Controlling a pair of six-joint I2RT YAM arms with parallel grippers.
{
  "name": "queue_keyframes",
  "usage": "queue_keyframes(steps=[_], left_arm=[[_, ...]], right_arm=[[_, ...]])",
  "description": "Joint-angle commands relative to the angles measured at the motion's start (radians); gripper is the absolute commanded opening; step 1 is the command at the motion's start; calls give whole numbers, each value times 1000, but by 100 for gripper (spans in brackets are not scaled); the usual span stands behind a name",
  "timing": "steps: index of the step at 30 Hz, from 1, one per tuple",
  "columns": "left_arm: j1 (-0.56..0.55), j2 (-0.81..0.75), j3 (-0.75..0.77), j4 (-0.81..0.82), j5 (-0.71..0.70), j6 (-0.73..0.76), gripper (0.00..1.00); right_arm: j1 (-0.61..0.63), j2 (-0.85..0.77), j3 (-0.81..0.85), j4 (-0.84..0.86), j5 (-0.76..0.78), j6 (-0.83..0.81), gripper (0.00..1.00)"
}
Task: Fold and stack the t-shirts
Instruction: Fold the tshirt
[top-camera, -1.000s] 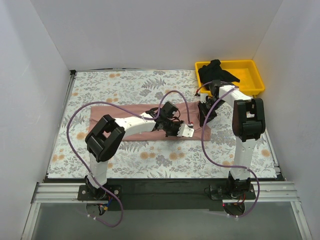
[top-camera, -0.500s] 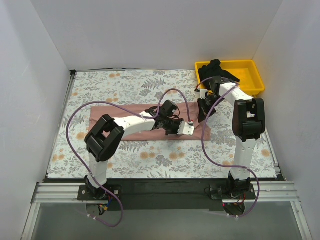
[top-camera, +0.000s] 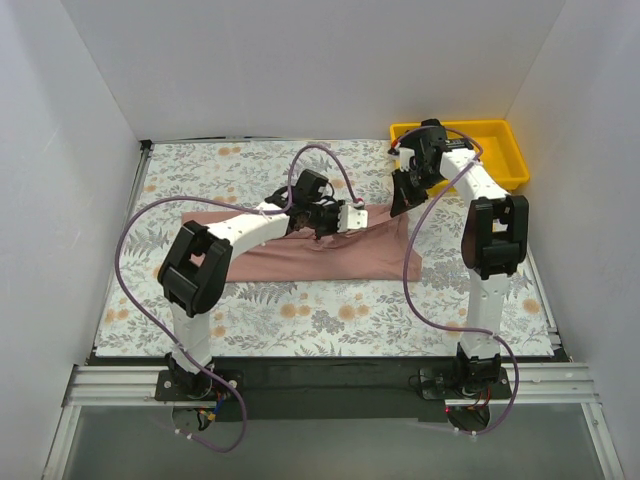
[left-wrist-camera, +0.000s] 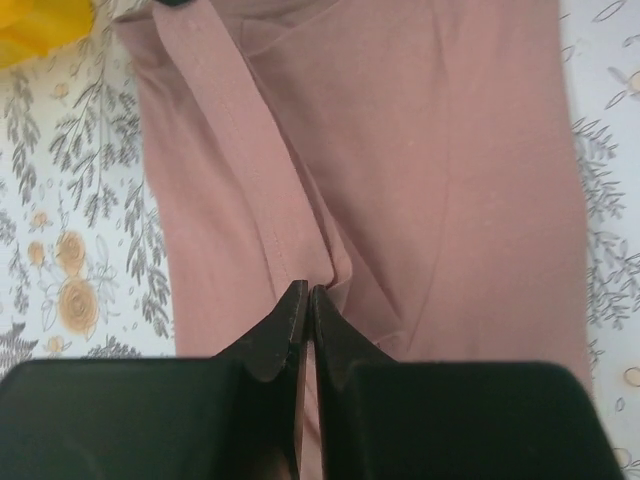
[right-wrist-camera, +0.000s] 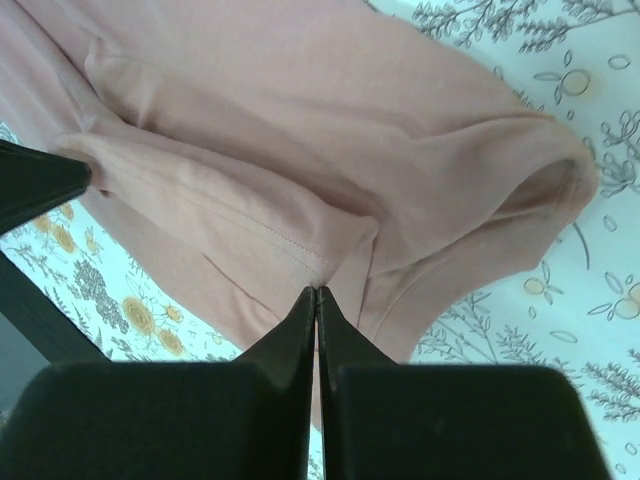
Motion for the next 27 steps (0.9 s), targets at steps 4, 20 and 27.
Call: queue_keyframes(steps=[4, 20, 27], left_arm=[[53, -26, 24, 71, 21, 8, 0], [106, 52, 18, 134, 24, 51, 0], [126, -5, -46, 155, 76, 61, 0]], right_arm=[[0, 77, 101, -10, -43, 31, 1], [16, 141, 178, -8, -29, 28, 1], [17, 63, 30, -8, -41, 16, 1]])
